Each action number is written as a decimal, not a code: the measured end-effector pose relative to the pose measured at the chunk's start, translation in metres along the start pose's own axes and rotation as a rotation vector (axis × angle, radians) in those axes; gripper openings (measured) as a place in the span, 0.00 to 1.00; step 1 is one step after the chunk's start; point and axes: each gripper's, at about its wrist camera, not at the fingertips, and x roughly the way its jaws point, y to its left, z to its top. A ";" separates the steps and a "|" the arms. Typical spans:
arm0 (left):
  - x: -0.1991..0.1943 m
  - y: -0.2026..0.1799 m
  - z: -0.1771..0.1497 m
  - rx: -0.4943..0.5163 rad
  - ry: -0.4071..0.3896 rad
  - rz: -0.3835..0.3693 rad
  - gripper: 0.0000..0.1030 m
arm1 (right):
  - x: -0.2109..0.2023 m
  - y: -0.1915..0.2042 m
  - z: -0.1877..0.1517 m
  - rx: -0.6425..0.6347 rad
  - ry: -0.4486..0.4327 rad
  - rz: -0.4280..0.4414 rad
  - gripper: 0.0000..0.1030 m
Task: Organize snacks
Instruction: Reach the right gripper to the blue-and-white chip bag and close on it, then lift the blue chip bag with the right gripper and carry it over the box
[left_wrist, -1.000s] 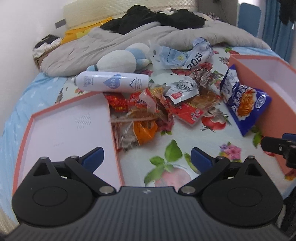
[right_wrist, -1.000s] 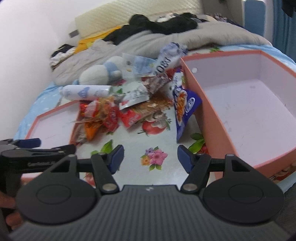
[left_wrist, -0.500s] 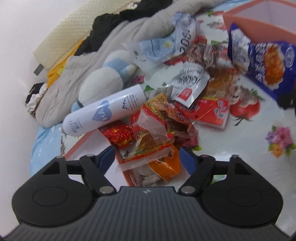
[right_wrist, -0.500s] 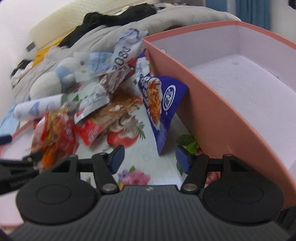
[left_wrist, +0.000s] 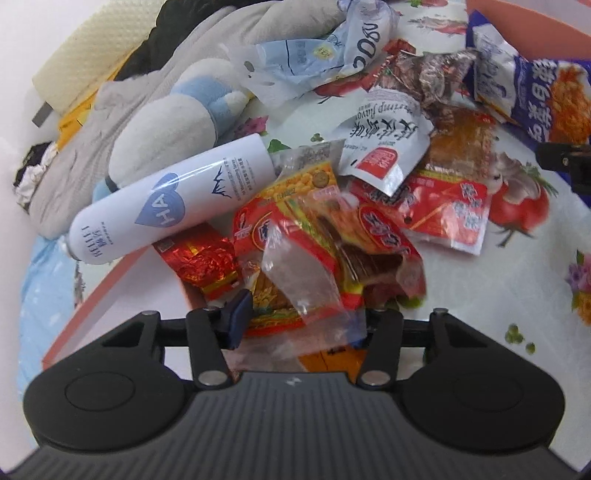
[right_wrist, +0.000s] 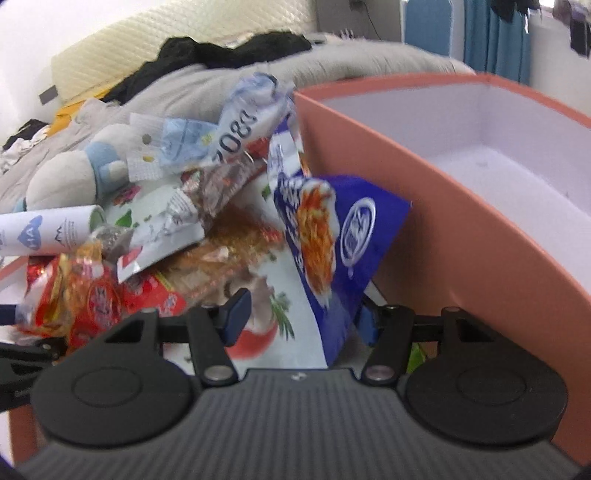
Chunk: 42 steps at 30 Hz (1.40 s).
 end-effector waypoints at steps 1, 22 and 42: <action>0.002 0.001 0.001 -0.011 -0.001 -0.009 0.50 | 0.002 0.002 0.001 -0.014 -0.015 -0.004 0.57; -0.057 0.012 -0.013 -0.254 -0.048 -0.015 0.06 | -0.036 -0.001 0.001 -0.180 0.043 0.211 0.03; -0.144 -0.023 -0.084 -0.551 -0.110 -0.127 0.06 | -0.125 -0.030 -0.041 -0.271 0.072 0.228 0.03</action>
